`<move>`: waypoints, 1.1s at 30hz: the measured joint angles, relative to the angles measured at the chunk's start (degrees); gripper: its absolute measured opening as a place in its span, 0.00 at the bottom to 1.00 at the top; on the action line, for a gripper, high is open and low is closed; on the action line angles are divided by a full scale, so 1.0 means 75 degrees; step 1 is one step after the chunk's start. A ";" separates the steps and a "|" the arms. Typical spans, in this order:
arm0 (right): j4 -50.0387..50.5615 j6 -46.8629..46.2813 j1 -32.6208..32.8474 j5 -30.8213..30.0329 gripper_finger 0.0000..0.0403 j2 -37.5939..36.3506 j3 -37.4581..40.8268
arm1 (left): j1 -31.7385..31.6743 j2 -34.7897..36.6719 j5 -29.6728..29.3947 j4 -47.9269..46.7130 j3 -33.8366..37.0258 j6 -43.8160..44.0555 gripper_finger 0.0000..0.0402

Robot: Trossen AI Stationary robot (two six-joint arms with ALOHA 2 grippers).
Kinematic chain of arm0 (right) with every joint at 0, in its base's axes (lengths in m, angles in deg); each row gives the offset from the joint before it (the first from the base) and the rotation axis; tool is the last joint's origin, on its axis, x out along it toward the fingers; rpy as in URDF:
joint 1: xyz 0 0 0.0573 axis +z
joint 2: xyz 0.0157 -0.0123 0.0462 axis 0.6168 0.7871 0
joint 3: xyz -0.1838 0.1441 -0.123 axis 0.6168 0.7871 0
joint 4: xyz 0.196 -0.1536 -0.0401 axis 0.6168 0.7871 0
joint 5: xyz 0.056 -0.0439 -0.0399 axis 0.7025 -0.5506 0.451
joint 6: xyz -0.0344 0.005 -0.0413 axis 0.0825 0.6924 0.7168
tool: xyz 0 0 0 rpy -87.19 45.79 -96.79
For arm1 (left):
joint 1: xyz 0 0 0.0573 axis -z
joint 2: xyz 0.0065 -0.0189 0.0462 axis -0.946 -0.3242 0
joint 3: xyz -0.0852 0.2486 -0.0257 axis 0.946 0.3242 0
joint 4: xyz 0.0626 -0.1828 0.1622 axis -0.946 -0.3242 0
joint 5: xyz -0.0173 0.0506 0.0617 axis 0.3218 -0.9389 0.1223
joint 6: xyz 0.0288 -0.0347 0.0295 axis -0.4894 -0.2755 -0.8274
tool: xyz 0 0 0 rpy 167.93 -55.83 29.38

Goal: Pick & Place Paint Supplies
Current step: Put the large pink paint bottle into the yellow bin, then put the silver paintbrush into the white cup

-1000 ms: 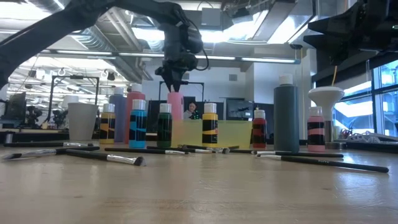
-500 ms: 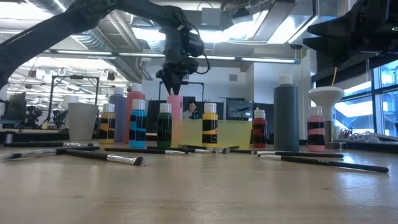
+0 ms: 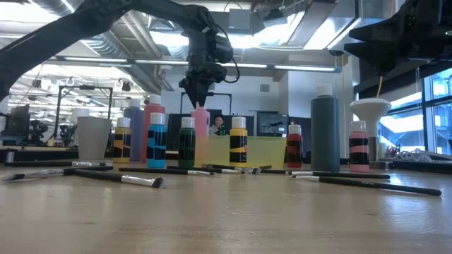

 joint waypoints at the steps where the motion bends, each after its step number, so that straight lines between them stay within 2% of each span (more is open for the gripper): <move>1: 0.0006 0.0000 0.0000 0.0000 0.58 0.0001 0.0000 | -0.0003 0.0000 -0.0011 -0.0003 0.0000 0.0000 0.43; 11: 0.0009 0.0000 0.0002 0.0000 0.58 0.0000 0.0000 | 0.0006 0.0000 -0.0064 -0.0003 0.0000 -0.0270 0.51; 33: 0.0074 0.0000 -0.0001 -0.0003 0.58 0.0000 0.0000 | 0.0043 0.0041 -0.0092 0.0029 -0.0047 -0.0526 0.51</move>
